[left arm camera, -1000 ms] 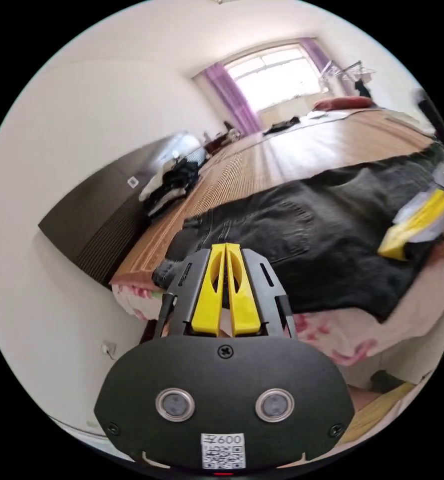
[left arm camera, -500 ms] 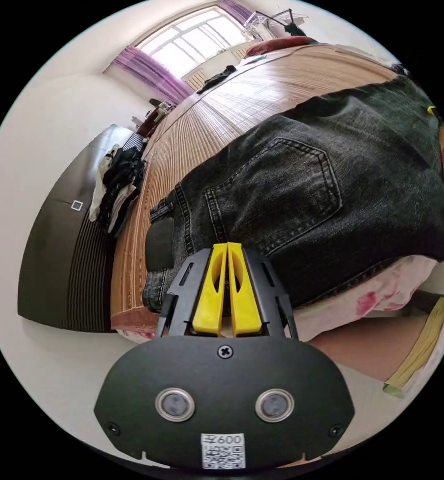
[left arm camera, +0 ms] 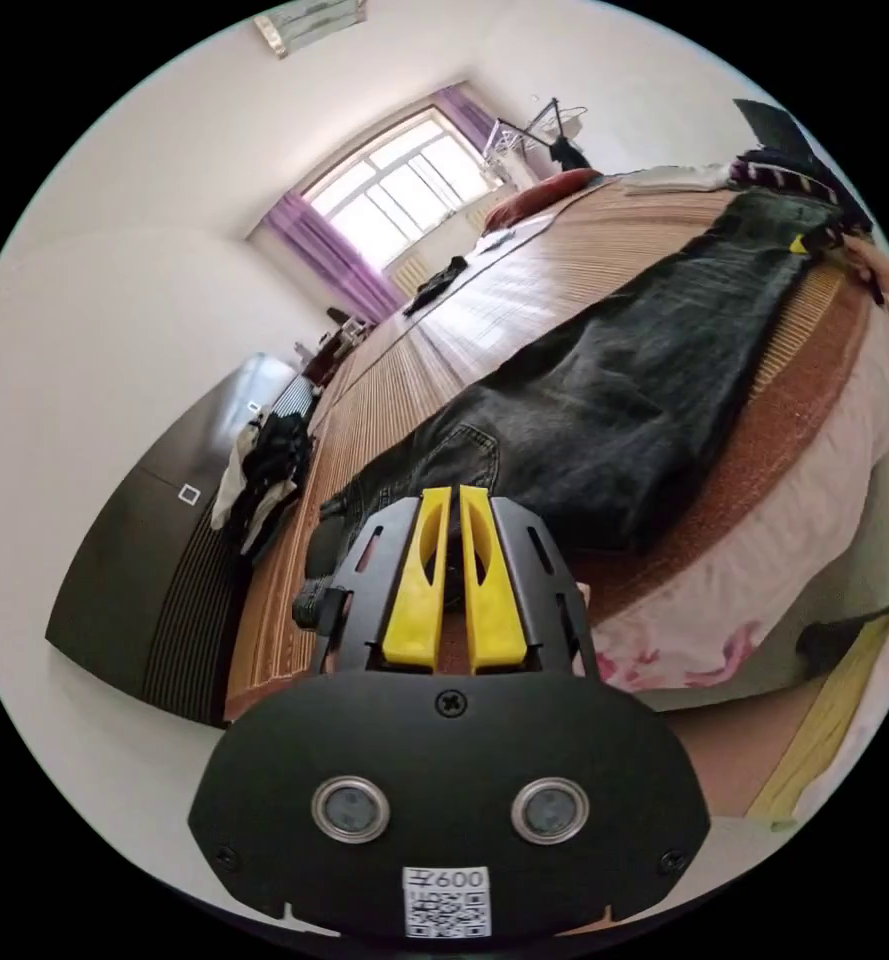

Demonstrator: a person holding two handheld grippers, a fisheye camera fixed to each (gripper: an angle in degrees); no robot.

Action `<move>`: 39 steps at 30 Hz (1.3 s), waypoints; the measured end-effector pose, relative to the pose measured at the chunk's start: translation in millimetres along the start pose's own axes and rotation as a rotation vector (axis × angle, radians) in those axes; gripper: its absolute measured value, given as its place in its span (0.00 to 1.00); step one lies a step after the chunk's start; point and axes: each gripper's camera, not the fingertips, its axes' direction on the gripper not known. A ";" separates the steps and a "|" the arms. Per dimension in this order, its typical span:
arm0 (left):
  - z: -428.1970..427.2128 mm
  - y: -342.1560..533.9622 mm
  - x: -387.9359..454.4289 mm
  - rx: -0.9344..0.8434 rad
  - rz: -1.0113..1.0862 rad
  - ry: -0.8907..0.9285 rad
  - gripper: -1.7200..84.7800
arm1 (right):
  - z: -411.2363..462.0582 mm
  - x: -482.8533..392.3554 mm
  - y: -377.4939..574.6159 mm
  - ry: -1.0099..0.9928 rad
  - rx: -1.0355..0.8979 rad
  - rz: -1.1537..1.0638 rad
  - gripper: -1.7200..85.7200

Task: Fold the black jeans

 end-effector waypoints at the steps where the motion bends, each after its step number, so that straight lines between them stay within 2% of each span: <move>1: -21.6 2.6 16.3 0.045 0.043 -0.017 0.08 | 2.4 -6.5 2.9 0.020 0.002 -0.014 0.01; 5: -51.8 7.7 28.1 0.111 0.056 0.029 0.11 | 11.5 -30.6 12.1 0.096 0.006 -0.067 0.01; 7: -45.8 5.7 43.0 0.094 0.160 0.082 0.12 | 16.5 -49.6 14.2 0.167 -0.005 -0.115 0.01; 9: -33.0 3.8 63.1 0.068 0.285 0.059 0.12 | 23.3 -83.0 16.3 0.235 0.004 -0.207 0.01; 10: -20.4 2.3 74.4 0.030 0.354 0.019 0.11 | 28.1 -109.0 17.7 0.207 0.023 -0.266 0.01; 13: 10.5 4.1 76.9 -0.071 0.371 0.025 0.08 | 47.6 -177.1 17.6 -0.050 0.007 -0.387 0.02; 15: 26.6 14.6 64.5 -0.097 0.317 0.130 0.06 | 63.5 -215.0 17.2 -0.168 -0.027 -0.455 0.02; 18: 27.0 29.0 54.6 -0.086 0.255 0.135 0.05 | 90.7 -275.7 25.0 -0.209 -0.066 -0.648 0.08; 23: 43.2 44.9 56.8 -0.100 0.148 0.147 0.03 | 130.4 -381.6 73.0 -0.072 -0.032 -1.057 0.10; 26: 51.9 50.7 53.6 -0.118 0.071 0.155 0.03 | 152.5 -423.2 90.5 -0.038 -0.039 -1.158 0.08; 30: 56.9 65.5 63.2 -0.098 0.050 0.079 0.02 | 177.2 -460.4 98.7 -0.046 -0.046 -1.208 0.08; 33: 62.0 84.8 47.5 -0.057 -0.105 0.113 0.02 | 202.2 -485.1 104.4 -0.012 -0.105 -1.259 0.07; 37: 76.7 119.1 9.9 0.012 -0.384 0.263 0.02 | 211.3 -510.0 135.2 0.097 0.008 -1.465 0.06; 39: 79.2 128.5 9.4 0.039 -0.399 0.257 0.02 | 216.4 -520.5 156.2 0.176 0.077 -1.590 0.06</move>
